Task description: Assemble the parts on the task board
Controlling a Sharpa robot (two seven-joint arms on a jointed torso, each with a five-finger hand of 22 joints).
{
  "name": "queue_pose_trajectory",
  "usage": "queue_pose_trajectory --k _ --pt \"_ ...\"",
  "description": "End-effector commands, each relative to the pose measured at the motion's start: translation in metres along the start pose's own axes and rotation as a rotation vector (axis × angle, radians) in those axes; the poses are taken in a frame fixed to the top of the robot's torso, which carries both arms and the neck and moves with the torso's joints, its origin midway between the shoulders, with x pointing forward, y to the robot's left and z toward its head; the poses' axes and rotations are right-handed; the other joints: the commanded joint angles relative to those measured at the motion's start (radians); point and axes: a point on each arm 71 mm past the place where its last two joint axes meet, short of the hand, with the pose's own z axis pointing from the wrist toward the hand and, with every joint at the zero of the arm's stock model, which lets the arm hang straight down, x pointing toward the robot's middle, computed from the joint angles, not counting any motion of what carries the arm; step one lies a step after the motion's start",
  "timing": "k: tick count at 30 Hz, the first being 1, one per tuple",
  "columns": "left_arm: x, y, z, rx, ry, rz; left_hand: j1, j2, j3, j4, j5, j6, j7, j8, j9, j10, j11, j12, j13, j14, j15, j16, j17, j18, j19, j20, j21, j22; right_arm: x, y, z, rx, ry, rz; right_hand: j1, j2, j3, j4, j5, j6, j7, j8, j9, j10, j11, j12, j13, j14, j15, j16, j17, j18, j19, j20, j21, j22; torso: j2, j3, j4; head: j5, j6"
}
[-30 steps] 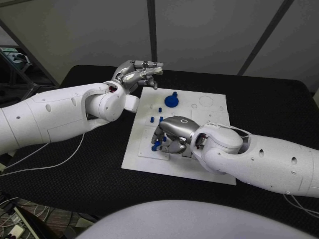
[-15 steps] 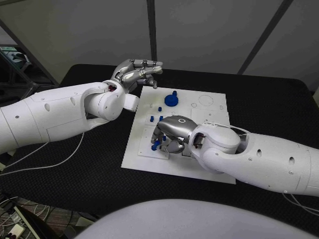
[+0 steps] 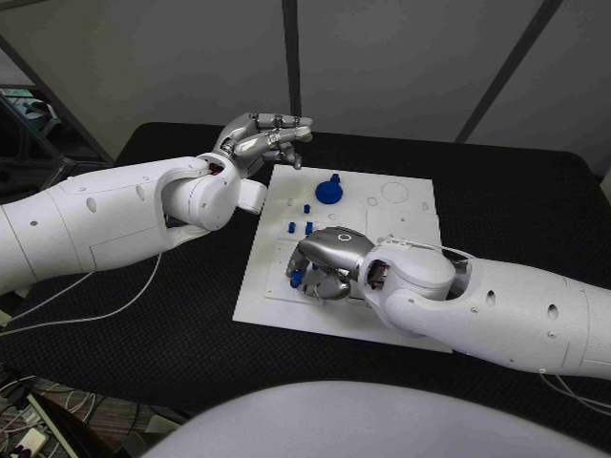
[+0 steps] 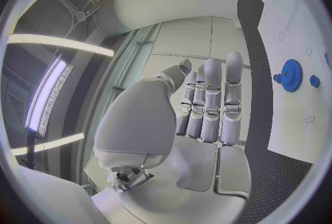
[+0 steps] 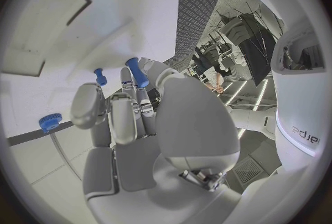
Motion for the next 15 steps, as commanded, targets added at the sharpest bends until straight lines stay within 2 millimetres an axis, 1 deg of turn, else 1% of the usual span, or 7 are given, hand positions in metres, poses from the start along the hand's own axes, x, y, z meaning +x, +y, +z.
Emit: queue_pose_trajectory --k 1,5,8,12,15 --pt "0.001 -0.001 0.0 0.004 0.013 -0.009 0.002 0.01 -0.003 0.0 0.003 -0.004 0.004 -0.002 -0.001 -0.005 -0.002 0.003 0.001 -0.006 -0.002 -0.001 -0.001 0.035 -0.001 0.002 -0.003 -0.001 -0.002 0.001 0.0 -0.007 -0.024 -0.001 -0.007 -0.007 -0.006 0.006 0.004 -0.019 0.0 -0.002 -0.001 -0.02 0.005 -0.004 0.0 0.039 0.009 0.002 -0.003 0.0 -0.003 0.01 -0.009 -0.005 0.0 0.0003 -0.0003 -0.001 0.002" --pt "0.001 -0.001 0.001 0.004 0.013 -0.009 0.002 0.01 -0.003 0.0 0.003 -0.004 0.004 -0.002 -0.001 -0.005 -0.002 0.003 0.001 -0.006 -0.002 -0.001 -0.001 0.035 -0.001 0.002 -0.003 -0.001 -0.005 0.0 -0.001 -0.008 -0.066 0.015 -0.011 -0.015 -0.026 0.008 0.004 -0.068 -0.009 -0.001 0.0 -0.061 0.014 -0.001 0.001 0.036 0.016 0.0 -0.01 0.004 -0.013 0.017 -0.019 -0.021 0.0 0.0004 -0.0006 -0.002 0.003" --pt "0.001 -0.001 0.0 0.003 0.013 -0.009 0.002 0.01 -0.003 0.0 0.003 -0.004 0.004 -0.002 -0.001 -0.005 -0.002 0.003 0.001 -0.006 -0.002 -0.001 -0.001 0.035 -0.001 0.002 -0.003 -0.001 -0.009 -0.001 -0.004 -0.016 -0.122 0.037 -0.01 -0.017 -0.049 0.009 0.003 -0.09 -0.011 0.0 0.001 -0.094 0.019 0.005 0.001 0.032 0.021 -0.005 -0.022 0.008 -0.026 0.022 -0.032 -0.04 0.0 0.0007 -0.0009 -0.004 0.004" --pt "0.0 -0.001 0.0 0.002 0.013 -0.009 0.002 0.01 -0.003 0.0 0.003 -0.004 0.004 -0.002 -0.001 -0.005 -0.002 0.003 0.001 -0.006 -0.002 -0.001 -0.001 0.035 -0.001 0.002 -0.003 -0.001 -0.014 -0.002 -0.01 -0.032 -0.19 0.07 -0.005 -0.016 -0.068 0.007 0.007 -0.099 -0.01 0.001 0.002 -0.116 0.022 0.016 0.003 0.029 0.023 -0.01 -0.031 0.011 -0.035 0.024 -0.043 -0.056 0.0 0.0016 -0.0016 -0.005 0.008" --pt "0.0 -0.001 0.0 0.002 0.012 -0.008 0.002 0.01 -0.003 0.0 0.003 -0.004 0.004 -0.002 -0.001 -0.005 -0.002 0.003 0.001 -0.006 -0.002 -0.001 -0.001 0.035 -0.001 0.002 -0.003 -0.001 -0.017 -0.005 -0.016 -0.038 -0.221 0.093 -0.003 -0.017 -0.076 0.007 0.009 -0.099 -0.008 0.002 0.003 -0.121 0.023 0.023 0.004 0.028 0.024 -0.011 -0.034 0.011 -0.036 0.025 -0.045 -0.058 0.0 0.0013 -0.0021 -0.007 0.009"
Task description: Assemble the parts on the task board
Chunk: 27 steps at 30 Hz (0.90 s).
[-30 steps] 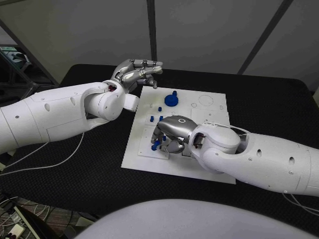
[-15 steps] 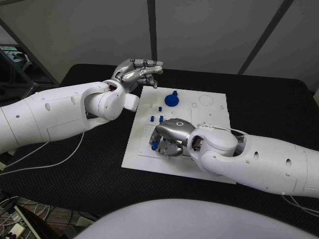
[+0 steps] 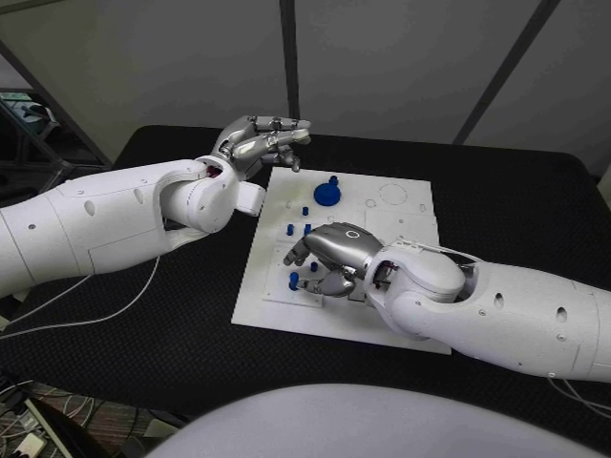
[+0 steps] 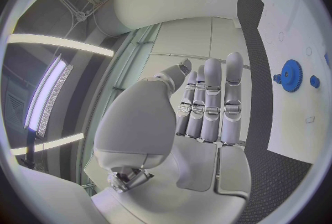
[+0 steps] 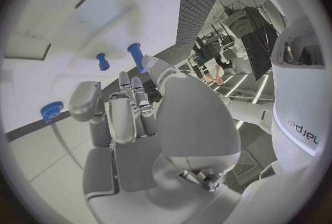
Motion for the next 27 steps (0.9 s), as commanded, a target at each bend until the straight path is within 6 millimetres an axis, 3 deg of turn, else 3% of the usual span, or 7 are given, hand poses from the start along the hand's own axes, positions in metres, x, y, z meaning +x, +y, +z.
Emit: queue_pose_trajectory --k 1,7,9,14,17,22,27 --pt "0.0 -0.001 0.0 0.003 0.01 -0.008 0.002 0.01 -0.004 0.0 0.003 -0.004 0.004 -0.002 -0.001 -0.005 -0.002 0.004 0.001 -0.006 -0.002 -0.001 -0.001 0.035 -0.001 0.002 -0.003 -0.001 -0.01 0.0 -0.008 -0.033 -0.114 0.06 0.008 -0.006 -0.017 0.0 0.006 -0.007 0.002 0.002 0.002 -0.012 0.001 0.015 0.003 0.028 0.009 -0.005 -0.003 0.012 -0.006 0.002 -0.007 -0.003 -0.001 -0.0005 -0.0012 -0.004 0.003" --pt "-0.001 -0.001 0.0 0.003 0.007 -0.006 0.002 0.011 -0.005 0.0 0.003 -0.004 0.004 -0.002 -0.001 -0.007 -0.001 0.004 0.001 -0.006 -0.001 -0.001 -0.002 0.035 0.0 0.002 -0.004 -0.002 -0.02 -0.019 -0.039 0.029 -0.143 0.165 0.013 0.008 -0.034 0.008 0.031 0.036 0.021 0.018 0.009 0.041 -0.013 0.075 0.011 0.03 -0.001 -0.003 0.001 0.01 0.002 -0.005 -0.004 0.004 -0.002 -0.0011 -0.002 -0.014 0.007" --pt "-0.002 -0.001 0.0 0.003 0.006 -0.006 0.002 0.011 -0.005 0.0 0.003 -0.004 0.004 -0.002 -0.001 -0.007 -0.001 0.004 0.001 -0.006 -0.001 -0.001 -0.002 0.035 0.0 0.002 -0.004 -0.002 -0.028 -0.032 -0.053 0.093 -0.157 0.238 0.013 0.016 -0.033 0.015 0.04 0.079 0.029 0.036 0.016 0.122 -0.021 0.12 0.026 0.033 -0.007 0.004 0.012 0.008 0.011 -0.009 0.005 0.018 -0.003 -0.0014 -0.0024 -0.029 0.012" --pt "-0.004 -0.002 -0.002 0.003 0.002 -0.004 0.002 0.011 -0.005 0.0 0.003 -0.005 0.004 -0.002 -0.001 -0.007 -0.001 0.005 0.001 -0.006 -0.001 -0.001 -0.002 0.035 0.0 0.002 -0.005 -0.002 -0.044 -0.07 -0.098 0.318 -0.166 0.418 -0.052 0.0 -0.093 0.058 0.099 0.17 -0.024 0.09 0.038 0.35 -0.084 0.334 0.155 0.053 -0.056 0.047 0.088 -0.013 0.079 -0.05 0.068 0.116 -0.006 -0.004 -0.0096 -0.067 0.016" --pt "-0.004 -0.002 -0.004 0.003 0.001 -0.004 0.002 0.011 -0.005 0.0 0.003 -0.005 0.004 -0.002 -0.001 -0.007 -0.001 0.005 0.001 -0.006 -0.001 -0.001 -0.002 0.035 0.0 0.002 -0.005 -0.002 -0.047 -0.082 -0.117 0.401 -0.162 0.449 -0.074 0.006 -0.149 0.082 0.155 0.183 -0.041 0.118 0.064 0.374 -0.103 0.791 0.663 0.064 -0.075 0.08 0.151 -0.024 0.105 -0.069 0.093 0.156 -0.007 -0.0057 -0.0164 -0.084 0.017" --pt "-0.003 -0.003 -0.005 0.004 0.004 -0.005 0.002 0.011 -0.005 0.0 0.003 -0.005 0.004 -0.002 -0.001 -0.007 -0.001 0.005 0.001 -0.006 -0.001 -0.001 -0.002 0.035 0.0 0.002 -0.005 -0.002 -0.049 -0.094 -0.139 0.509 -0.159 0.441 -0.09 0.023 -0.228 0.127 0.217 0.16 -0.041 0.159 0.121 0.353 -0.099 1.084 1.013 0.073 -0.07 0.112 0.217 -0.027 0.12 -0.072 0.109 0.184 -0.007 -0.0055 -0.0229 -0.109 0.015" --pt "-0.004 -0.003 -0.008 0.003 0.005 -0.006 0.002 0.011 -0.005 0.0 0.003 -0.005 0.004 -0.002 -0.001 -0.007 -0.001 0.005 0.001 -0.006 -0.001 -0.001 -0.002 0.035 0.0 0.002 -0.005 -0.002 -0.047 -0.098 -0.149 0.579 -0.136 0.385 -0.113 0.016 -0.275 0.155 0.246 0.144 -0.041 0.173 0.142 0.351 -0.093 1.114 1.056 0.076 -0.068 0.123 0.242 -0.029 0.125 -0.069 0.114 0.193 -0.007 -0.0033 -0.0279 -0.121 0.013"
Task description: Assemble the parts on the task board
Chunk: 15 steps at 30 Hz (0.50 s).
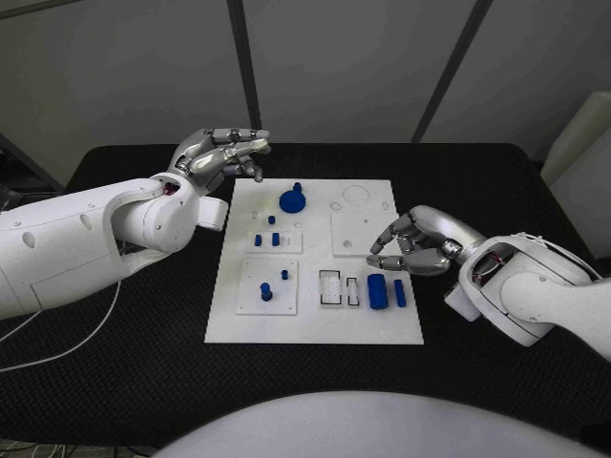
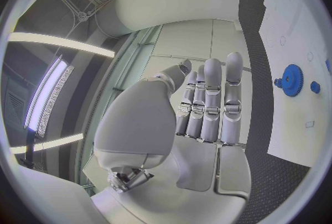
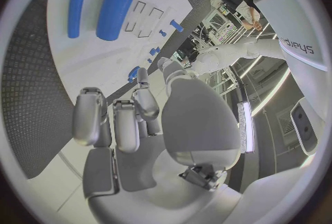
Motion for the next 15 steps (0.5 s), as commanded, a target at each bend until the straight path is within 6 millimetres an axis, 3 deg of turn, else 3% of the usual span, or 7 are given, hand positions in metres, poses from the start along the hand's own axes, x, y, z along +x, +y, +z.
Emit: queue_pose_trajectory --k 1,6,10,15 --pt "0.001 -0.001 -0.001 0.007 0.007 -0.006 0.002 0.011 -0.006 0.0 0.003 -0.005 0.004 -0.002 -0.001 -0.007 -0.001 0.005 0.002 -0.006 -0.001 -0.001 -0.001 0.035 0.0 0.002 -0.005 -0.001 0.001 -0.008 -0.004 0.12 -0.004 -0.037 -0.012 -0.001 -0.027 0.014 0.004 -0.013 0.001 0.01 0.012 -0.005 0.005 0.015 0.023 0.078 0.001 0.007 0.105 -0.014 0.009 0.002 0.006 0.005 -0.001 0.0011 -0.009 -0.007 -0.003" --pt "0.002 -0.001 -0.003 0.006 0.01 -0.007 0.002 0.011 -0.006 0.0 0.003 -0.004 0.004 -0.002 -0.001 -0.007 -0.001 0.005 0.002 -0.006 -0.001 -0.001 -0.002 0.035 0.0 0.002 -0.005 -0.002 0.013 -0.017 -0.011 0.188 0.016 -0.11 -0.021 -0.004 -0.086 0.054 -0.007 -0.035 0.002 0.029 0.038 -0.002 0.007 0.037 0.06 0.08 0.004 0.015 0.124 -0.016 0.015 0.004 0.012 0.017 -0.001 -0.0006 -0.01 -0.018 -0.005" --pt "0.002 -0.001 -0.004 0.006 0.01 -0.008 0.001 0.011 -0.007 0.001 0.003 -0.004 0.004 -0.002 -0.001 -0.008 -0.001 0.006 0.002 -0.006 -0.001 -0.001 -0.002 0.034 0.0 0.003 -0.005 -0.002 0.022 -0.022 -0.012 0.223 0.032 -0.137 -0.014 -0.001 -0.133 0.092 -0.01 -0.052 0.001 0.047 0.06 -0.003 0.008 0.043 0.076 0.08 0.005 0.016 0.127 -0.016 0.015 0.005 0.012 0.018 -0.001 0.0018 -0.01 -0.019 -0.008" --pt "0.001 -0.001 -0.005 0.006 0.009 -0.007 0.001 0.011 -0.007 0.001 0.003 -0.004 0.004 -0.002 -0.001 -0.008 -0.001 0.006 0.002 -0.006 -0.001 -0.001 -0.002 0.034 0.0 0.003 -0.005 -0.002 0.031 -0.024 -0.013 0.24 0.048 -0.153 -0.012 0.003 -0.159 0.107 -0.013 -0.061 0.003 0.057 0.072 -0.005 0.008 0.041 0.08 0.08 0.006 0.016 0.126 -0.016 0.014 0.006 0.011 0.018 0.0 0.0011 -0.0085 -0.02 -0.009"
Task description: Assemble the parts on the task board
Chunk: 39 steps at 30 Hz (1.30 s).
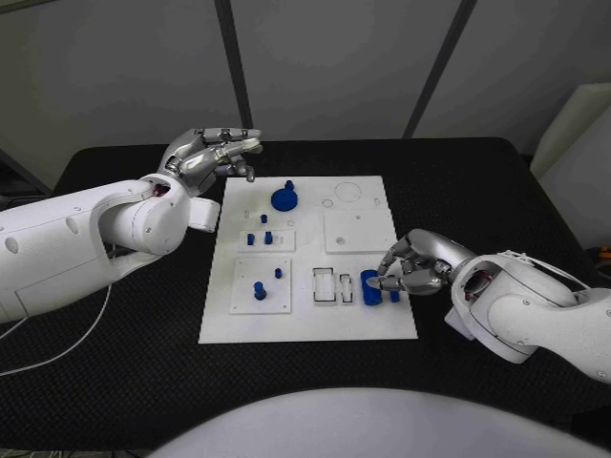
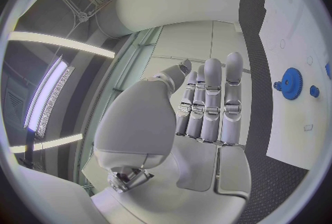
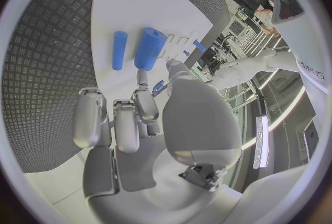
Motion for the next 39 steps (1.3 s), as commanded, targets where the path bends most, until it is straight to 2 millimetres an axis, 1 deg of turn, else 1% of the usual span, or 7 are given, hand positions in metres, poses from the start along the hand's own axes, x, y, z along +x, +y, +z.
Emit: queue_pose_trajectory --k 1,4,14,19,28,35,39 --pt "0.001 -0.001 0.0 0.009 0.005 -0.005 0.001 0.011 -0.007 0.001 0.003 -0.004 0.004 -0.002 -0.001 -0.008 -0.001 0.006 0.001 -0.006 -0.001 -0.001 -0.001 0.034 0.0 0.003 -0.005 -0.001 0.003 -0.002 0.0 0.041 -0.003 -0.064 0.001 0.005 -0.015 0.003 -0.005 -0.01 -0.002 0.006 0.006 -0.002 0.005 0.004 0.003 0.079 0.005 0.004 0.126 -0.016 0.003 0.002 0.004 0.0 0.0 -0.0001 0.0002 -0.001 -0.002" --pt "0.0 -0.001 -0.001 0.009 0.005 -0.005 0.001 0.011 -0.007 0.001 0.003 -0.004 0.004 -0.002 -0.001 -0.008 -0.001 0.006 0.001 -0.006 -0.001 -0.001 -0.001 0.034 0.0 0.003 -0.005 -0.001 0.005 -0.002 0.001 0.041 0.0 -0.068 -0.002 0.007 -0.023 0.004 -0.006 -0.012 -0.002 0.009 0.01 -0.002 0.005 0.004 0.004 0.079 0.006 0.004 0.126 -0.016 0.003 0.002 0.004 0.0 0.0 -0.0003 -0.0009 -0.001 -0.003" --pt "0.0 -0.001 -0.001 0.007 0.005 -0.006 0.001 0.011 -0.007 0.001 0.003 -0.004 0.004 -0.002 -0.001 -0.008 -0.001 0.006 0.001 -0.006 -0.001 -0.001 -0.001 0.034 0.0 0.003 -0.005 -0.001 0.011 0.001 0.005 0.04 0.021 -0.082 -0.01 0.015 -0.039 0.004 -0.006 -0.014 -0.003 0.019 0.02 0.002 0.004 0.008 0.014 0.08 0.005 0.005 0.129 -0.016 0.004 0.003 0.005 0.002 0.001 -0.0008 0.0018 -0.001 -0.006" --pt "0.0 -0.001 -0.002 0.006 0.006 -0.006 0.001 0.011 -0.007 0.001 0.003 -0.004 0.004 -0.002 -0.001 -0.008 -0.001 0.006 0.001 -0.006 -0.001 -0.001 -0.001 0.034 0.0 0.003 -0.005 -0.001 0.02 0.0 0.008 0.049 0.052 -0.091 -0.01 0.018 -0.043 0.004 -0.007 -0.014 -0.004 0.023 0.023 0.003 0.004 0.01 0.017 0.08 0.005 0.004 0.129 -0.016 0.004 0.002 0.005 0.002 0.0 -0.0024 0.0022 -0.001 -0.008" --pt "-0.001 -0.001 -0.002 0.006 0.005 -0.006 0.001 0.011 -0.007 0.001 0.003 -0.004 0.004 -0.002 -0.001 -0.008 -0.001 0.006 0.001 -0.006 -0.001 -0.001 -0.001 0.034 0.0 0.003 -0.005 -0.001 0.028 0.0 0.012 0.058 0.066 -0.109 0.005 0.029 -0.049 0.001 -0.004 -0.013 -0.006 0.035 0.034 0.009 0.001 0.018 0.031 0.081 0.003 0.007 0.134 -0.017 0.006 0.001 0.007 0.006 0.0 -0.0019 0.0003 0.003 -0.011" --pt "-0.001 -0.001 -0.003 0.006 0.005 -0.006 0.001 0.011 -0.007 0.001 0.003 -0.004 0.004 -0.002 -0.001 -0.008 -0.001 0.006 0.001 -0.006 -0.001 -0.001 -0.001 0.034 0.0 0.003 -0.005 -0.001 0.028 0.0 0.012 0.06 0.046 -0.103 0.026 0.051 -0.052 0.0 0.012 -0.006 -0.012 0.056 0.05 0.019 -0.004 0.029 0.051 0.082 -0.001 0.009 0.141 -0.018 0.01 -0.002 0.011 0.014 -0.001 -0.0018 0.0006 0.004 -0.012" --pt "-0.002 -0.001 -0.003 0.006 0.004 -0.005 0.0 0.011 -0.009 0.001 0.003 -0.005 0.005 -0.002 -0.001 -0.009 -0.001 0.008 0.001 -0.006 -0.001 0.0 -0.002 0.034 0.0 0.003 -0.007 -0.002 0.025 0.002 0.009 0.043 0.005 -0.081 0.043 0.072 -0.053 -0.001 0.045 0.003 -0.019 0.073 0.065 0.031 -0.01 0.042 0.071 0.084 -0.006 0.012 0.149 -0.02 0.017 -0.006 0.016 0.024 0.0 -0.0014 -0.0007 0.006 -0.01"
